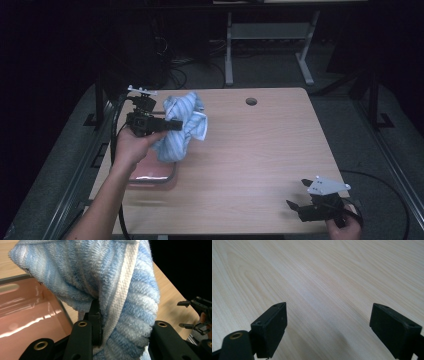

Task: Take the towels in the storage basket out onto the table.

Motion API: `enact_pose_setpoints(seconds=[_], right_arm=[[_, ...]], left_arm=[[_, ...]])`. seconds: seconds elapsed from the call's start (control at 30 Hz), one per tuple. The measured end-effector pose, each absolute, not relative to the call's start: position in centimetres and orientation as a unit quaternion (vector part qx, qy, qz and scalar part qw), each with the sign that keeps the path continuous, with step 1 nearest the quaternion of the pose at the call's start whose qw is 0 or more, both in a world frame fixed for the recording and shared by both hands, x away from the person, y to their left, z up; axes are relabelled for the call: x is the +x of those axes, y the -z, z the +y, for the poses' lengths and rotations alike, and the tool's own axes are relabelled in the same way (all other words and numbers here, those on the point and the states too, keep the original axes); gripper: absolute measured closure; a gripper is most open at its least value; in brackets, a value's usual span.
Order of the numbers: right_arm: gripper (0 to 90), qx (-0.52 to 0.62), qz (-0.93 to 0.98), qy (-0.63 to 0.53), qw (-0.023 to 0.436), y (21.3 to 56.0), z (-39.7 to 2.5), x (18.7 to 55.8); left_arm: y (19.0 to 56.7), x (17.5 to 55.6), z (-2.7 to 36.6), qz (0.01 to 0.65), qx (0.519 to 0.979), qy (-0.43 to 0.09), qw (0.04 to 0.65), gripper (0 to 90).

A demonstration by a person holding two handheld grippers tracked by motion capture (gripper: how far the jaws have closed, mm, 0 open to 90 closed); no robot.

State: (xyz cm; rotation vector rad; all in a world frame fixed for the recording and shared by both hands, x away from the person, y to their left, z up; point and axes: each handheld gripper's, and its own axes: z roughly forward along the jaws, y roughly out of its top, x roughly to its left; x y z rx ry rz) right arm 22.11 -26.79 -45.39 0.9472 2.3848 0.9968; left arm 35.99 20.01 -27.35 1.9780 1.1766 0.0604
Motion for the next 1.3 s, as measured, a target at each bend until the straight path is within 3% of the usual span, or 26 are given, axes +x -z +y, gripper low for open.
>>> enact_pose_setpoints(seconds=[1.3], right_arm=[[13.8, 0.347, 0.846, -0.355, 0.195, 45.2, -27.3, 22.3]], left_arm=[[29.5, 37.9, 11.3, 0.425, 0.828, -0.006, 0.367, 65.1]])
